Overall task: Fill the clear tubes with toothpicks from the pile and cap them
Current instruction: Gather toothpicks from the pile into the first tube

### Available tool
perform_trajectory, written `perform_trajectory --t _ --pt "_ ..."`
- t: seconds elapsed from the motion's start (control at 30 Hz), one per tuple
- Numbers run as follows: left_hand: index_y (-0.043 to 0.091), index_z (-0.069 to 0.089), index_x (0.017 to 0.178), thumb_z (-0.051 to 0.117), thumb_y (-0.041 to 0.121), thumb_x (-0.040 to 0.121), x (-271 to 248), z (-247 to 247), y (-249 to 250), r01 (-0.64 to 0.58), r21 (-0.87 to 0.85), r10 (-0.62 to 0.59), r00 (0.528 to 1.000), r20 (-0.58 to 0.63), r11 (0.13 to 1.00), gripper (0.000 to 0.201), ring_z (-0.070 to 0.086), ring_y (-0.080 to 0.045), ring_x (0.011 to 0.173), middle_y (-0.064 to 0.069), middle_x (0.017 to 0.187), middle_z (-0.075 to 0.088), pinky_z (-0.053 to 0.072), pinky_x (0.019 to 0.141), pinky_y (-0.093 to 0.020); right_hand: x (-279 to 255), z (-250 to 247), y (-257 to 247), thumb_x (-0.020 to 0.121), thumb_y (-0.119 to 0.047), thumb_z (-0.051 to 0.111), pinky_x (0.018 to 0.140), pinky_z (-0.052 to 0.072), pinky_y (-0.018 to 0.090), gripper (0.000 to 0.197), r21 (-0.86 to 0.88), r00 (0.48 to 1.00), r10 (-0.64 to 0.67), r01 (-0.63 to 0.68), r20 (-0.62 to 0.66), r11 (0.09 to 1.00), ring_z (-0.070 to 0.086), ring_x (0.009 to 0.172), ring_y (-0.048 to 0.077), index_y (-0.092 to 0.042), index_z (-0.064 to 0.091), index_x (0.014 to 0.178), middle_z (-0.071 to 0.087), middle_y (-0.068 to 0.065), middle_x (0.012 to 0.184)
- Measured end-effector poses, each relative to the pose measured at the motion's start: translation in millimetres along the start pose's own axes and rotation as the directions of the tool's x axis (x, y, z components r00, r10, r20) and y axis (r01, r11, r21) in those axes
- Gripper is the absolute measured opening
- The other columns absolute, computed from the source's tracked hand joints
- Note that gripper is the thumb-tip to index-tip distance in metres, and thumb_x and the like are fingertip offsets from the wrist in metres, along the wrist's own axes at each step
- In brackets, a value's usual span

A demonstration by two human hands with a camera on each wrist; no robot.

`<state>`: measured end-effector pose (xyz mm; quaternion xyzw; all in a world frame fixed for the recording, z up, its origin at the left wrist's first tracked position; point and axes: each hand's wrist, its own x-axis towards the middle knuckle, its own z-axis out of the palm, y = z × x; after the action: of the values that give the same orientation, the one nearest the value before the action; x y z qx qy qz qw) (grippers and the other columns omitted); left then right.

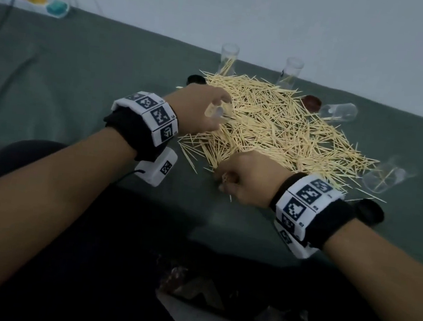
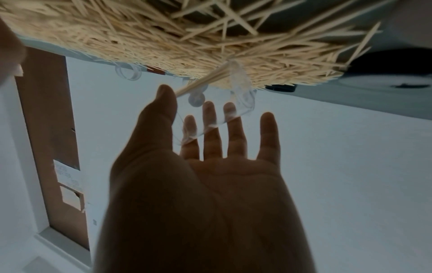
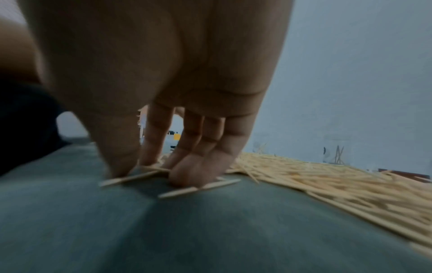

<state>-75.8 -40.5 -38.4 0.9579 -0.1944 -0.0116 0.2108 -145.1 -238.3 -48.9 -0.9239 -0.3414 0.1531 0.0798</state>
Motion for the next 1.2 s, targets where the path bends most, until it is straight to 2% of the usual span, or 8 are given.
perform_trajectory --t 0.17,0.37,0.63,0.7,0.83,0.93,1.03,1.2 --pt "0.022 0.050 0.137 0.063 0.035 0.090 9.6 -3.5 -1.8 -0.021 0.028 0.022 1.000 -0.013 0.999 0.050 0.054 -0.011 0.111 0.003 0.125 0.060 0.039 0.090 -0.024 11.3 -9.0 22.1 0.086 -0.021 0.056 0.077 0.056 0.037 0.021 -0.030 0.992 0.116 -0.118 -0.051 0.993 0.063 0.086 0.017 -0.033 0.068 0.100 0.067 -0.009 0.090" --pt "0.023 0.050 0.136 0.067 0.034 0.086 18.3 -11.2 -1.8 -0.045 0.050 0.047 0.999 -0.027 0.998 0.053 0.056 -0.014 0.113 0.002 0.126 0.062 0.037 0.093 -0.023 22.8 -22.6 35.6 0.089 -0.027 0.056 0.070 0.050 0.030 0.023 -0.157 0.984 0.173 -0.179 -0.052 0.971 0.062 0.092 0.020 -0.041 0.066 0.105 0.066 -0.008 0.098" --pt "0.023 0.050 0.136 0.069 0.034 0.085 25.3 -15.1 2.8 -0.051 0.060 0.052 0.999 -0.014 0.997 0.055 0.056 -0.015 0.112 0.001 0.126 0.062 0.039 0.091 -0.025 15.1 -52.4 49.2 0.085 -0.033 0.070 0.077 0.051 0.030 0.015 -0.012 0.968 0.129 -0.135 -0.216 0.991 0.059 0.081 0.008 -0.037 0.068 0.099 0.064 -0.016 0.085" --pt "0.022 0.050 0.137 0.070 0.034 0.086 30.4 -15.7 4.8 -0.058 0.074 0.059 0.998 -0.005 0.996 0.056 0.057 -0.016 0.112 0.001 0.127 0.061 0.038 0.090 -0.024 16.5 -56.8 58.5 0.081 -0.047 0.072 0.082 0.050 0.033 0.029 -0.027 0.965 0.173 -0.181 -0.196 0.983 0.059 0.092 0.012 -0.038 0.063 0.107 0.061 -0.014 0.097" --pt "0.022 0.048 0.138 0.070 0.033 0.086 39.1 -17.8 8.0 -0.071 0.100 0.071 0.997 0.004 0.992 0.057 0.057 -0.016 0.112 0.000 0.129 0.060 0.038 0.090 -0.025 21.6 -58.0 74.0 0.062 -0.070 0.074 0.108 0.037 0.045 0.099 -0.050 0.960 0.279 -0.277 0.036 0.960 0.040 0.132 0.021 -0.038 0.030 0.145 0.040 -0.003 0.148" --pt "0.022 0.047 0.139 0.068 0.033 0.087 44.7 -18.7 9.7 -0.081 0.108 0.079 0.997 0.016 0.991 0.056 0.055 -0.014 0.111 0.001 0.129 0.060 0.039 0.091 -0.025 30.3 -51.3 78.5 0.051 -0.081 0.071 0.110 0.035 0.051 0.124 -0.121 0.947 0.304 -0.291 0.104 0.949 0.031 0.139 0.024 -0.038 0.011 0.151 0.030 -0.001 0.155" --pt "0.023 0.047 0.139 0.068 0.032 0.087 50.4 -18.2 9.6 -0.081 0.114 0.079 0.997 0.025 0.990 0.057 0.054 -0.012 0.108 0.000 0.130 0.059 0.040 0.089 -0.025 40.3 -44.1 78.6 0.053 -0.082 0.068 0.105 0.040 0.052 0.116 -0.150 0.955 0.291 -0.279 0.063 0.949 0.037 0.134 0.023 -0.036 0.021 0.149 0.038 -0.002 0.148" --pt "0.023 0.047 0.139 0.068 0.031 0.087 57.1 -15.7 7.2 -0.083 0.112 0.080 0.996 0.028 0.990 0.057 0.054 -0.015 0.113 0.000 0.131 0.059 0.038 0.090 -0.025 51.4 -44.5 81.2 0.073 -0.059 0.070 0.091 0.051 0.045 0.065 -0.180 0.978 0.208 -0.206 -0.008 0.962 0.054 0.110 0.020 -0.034 0.054 0.131 0.057 -0.003 0.124"
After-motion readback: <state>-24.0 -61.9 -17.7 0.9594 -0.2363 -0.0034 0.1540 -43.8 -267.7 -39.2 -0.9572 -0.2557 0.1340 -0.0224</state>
